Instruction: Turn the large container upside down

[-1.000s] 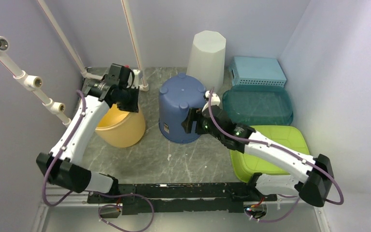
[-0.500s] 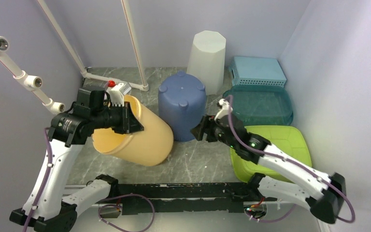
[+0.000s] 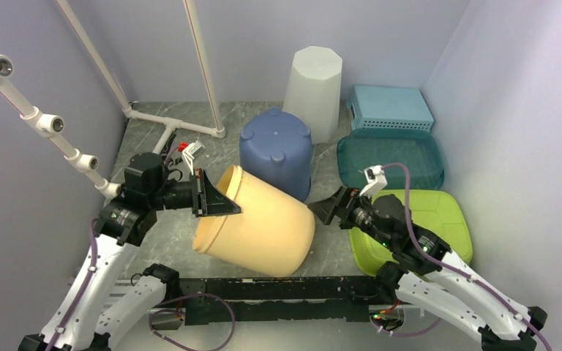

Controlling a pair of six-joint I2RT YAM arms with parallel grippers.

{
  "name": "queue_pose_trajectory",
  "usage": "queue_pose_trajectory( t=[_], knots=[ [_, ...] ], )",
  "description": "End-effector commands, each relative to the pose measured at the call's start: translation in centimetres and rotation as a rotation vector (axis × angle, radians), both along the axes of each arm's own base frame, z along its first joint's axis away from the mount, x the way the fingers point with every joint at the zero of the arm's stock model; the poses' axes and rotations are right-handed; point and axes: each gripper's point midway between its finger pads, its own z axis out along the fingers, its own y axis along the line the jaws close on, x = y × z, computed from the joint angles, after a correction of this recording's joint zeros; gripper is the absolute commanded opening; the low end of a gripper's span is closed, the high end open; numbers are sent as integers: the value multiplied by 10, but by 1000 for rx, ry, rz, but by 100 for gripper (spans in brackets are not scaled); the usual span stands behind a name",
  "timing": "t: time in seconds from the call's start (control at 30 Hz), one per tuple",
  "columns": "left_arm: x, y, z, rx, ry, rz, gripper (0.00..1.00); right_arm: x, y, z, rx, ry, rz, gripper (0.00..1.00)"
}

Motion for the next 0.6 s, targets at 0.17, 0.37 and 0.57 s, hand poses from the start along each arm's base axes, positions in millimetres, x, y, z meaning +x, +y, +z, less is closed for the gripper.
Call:
queue_pose_trajectory(
  t=[0.17,0.37,0.57],
  knots=[
    [22,-19,-16,-232,6,47,3,-15,-22,11,-5,33,-30,97],
    [28,-40,-53,-216,75,53,3,-19,-22,-16,-51,124,-33,100],
    [39,-30,-101,-2,139,204,30,-16,-27,-45,-149,214,-78,100]
  ],
)
